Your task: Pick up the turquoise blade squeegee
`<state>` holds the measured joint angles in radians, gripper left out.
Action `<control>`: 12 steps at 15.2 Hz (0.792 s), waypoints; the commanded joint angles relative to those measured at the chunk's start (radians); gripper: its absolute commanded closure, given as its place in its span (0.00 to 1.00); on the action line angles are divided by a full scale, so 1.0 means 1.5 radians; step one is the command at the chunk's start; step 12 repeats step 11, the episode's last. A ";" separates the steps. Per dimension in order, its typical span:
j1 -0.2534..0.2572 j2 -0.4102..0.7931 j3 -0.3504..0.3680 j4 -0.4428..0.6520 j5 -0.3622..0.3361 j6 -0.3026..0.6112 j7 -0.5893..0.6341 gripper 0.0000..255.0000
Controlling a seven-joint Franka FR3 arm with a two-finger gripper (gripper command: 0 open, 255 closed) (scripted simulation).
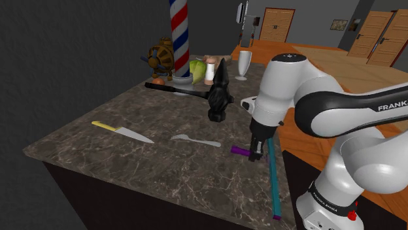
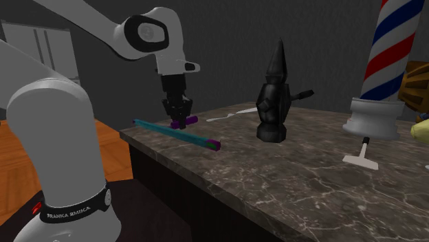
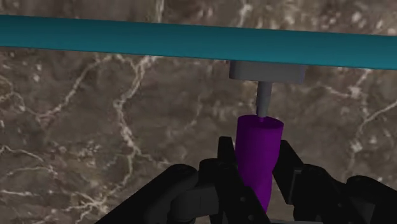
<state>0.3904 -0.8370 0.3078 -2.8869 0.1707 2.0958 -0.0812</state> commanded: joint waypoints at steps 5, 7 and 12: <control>-0.004 -0.023 -0.012 0.043 -0.010 -0.066 -0.003 1.00; -0.005 -0.029 -0.016 0.058 -0.014 -0.087 -0.004 1.00; -0.007 -0.034 -0.020 0.075 -0.017 -0.108 -0.005 1.00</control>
